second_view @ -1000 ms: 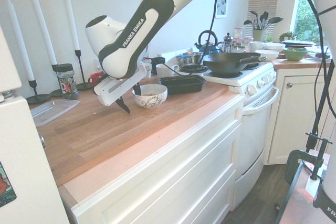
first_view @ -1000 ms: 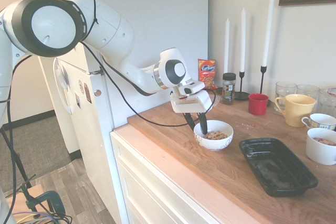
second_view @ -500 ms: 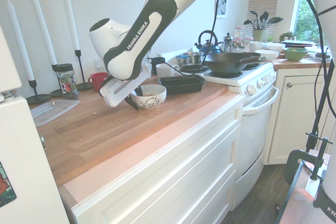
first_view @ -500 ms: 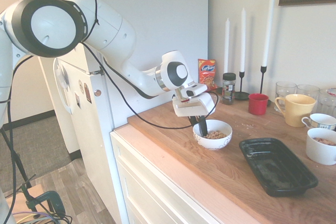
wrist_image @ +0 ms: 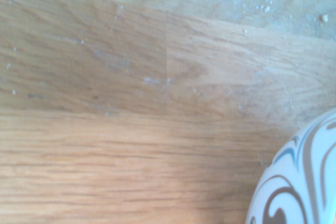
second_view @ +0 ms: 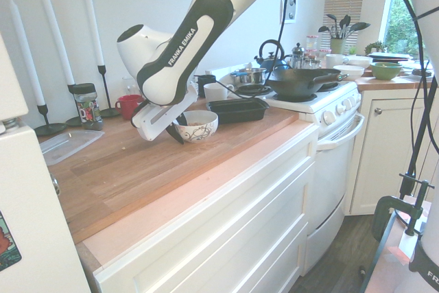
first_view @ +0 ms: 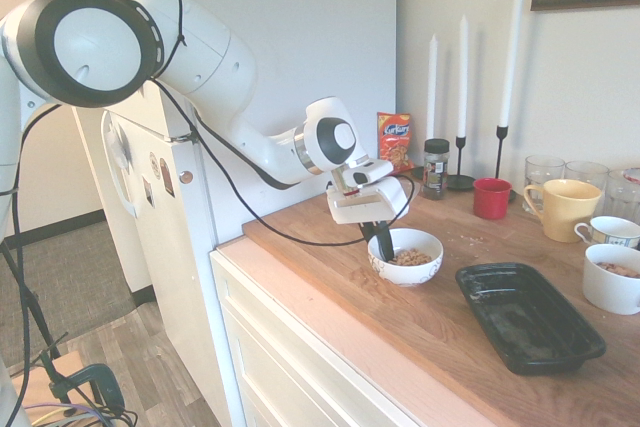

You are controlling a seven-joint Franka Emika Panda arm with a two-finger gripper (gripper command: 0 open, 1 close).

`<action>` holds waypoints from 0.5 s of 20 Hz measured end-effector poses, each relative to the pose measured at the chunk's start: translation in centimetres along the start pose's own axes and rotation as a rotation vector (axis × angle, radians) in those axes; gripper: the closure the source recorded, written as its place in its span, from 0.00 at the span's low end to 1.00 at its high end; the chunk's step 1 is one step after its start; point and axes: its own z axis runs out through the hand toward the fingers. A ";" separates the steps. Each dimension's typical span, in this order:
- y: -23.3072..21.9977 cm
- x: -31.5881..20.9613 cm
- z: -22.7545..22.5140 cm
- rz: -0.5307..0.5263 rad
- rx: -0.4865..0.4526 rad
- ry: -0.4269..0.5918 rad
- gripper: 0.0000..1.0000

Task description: Pour the cereal into the box

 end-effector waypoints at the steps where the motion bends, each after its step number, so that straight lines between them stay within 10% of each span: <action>1: 0.1 -0.1 0.0 0.000 0.000 -0.001 1.00; 10: 0.7 -0.1 -2.5 0.038 0.066 -0.075 1.00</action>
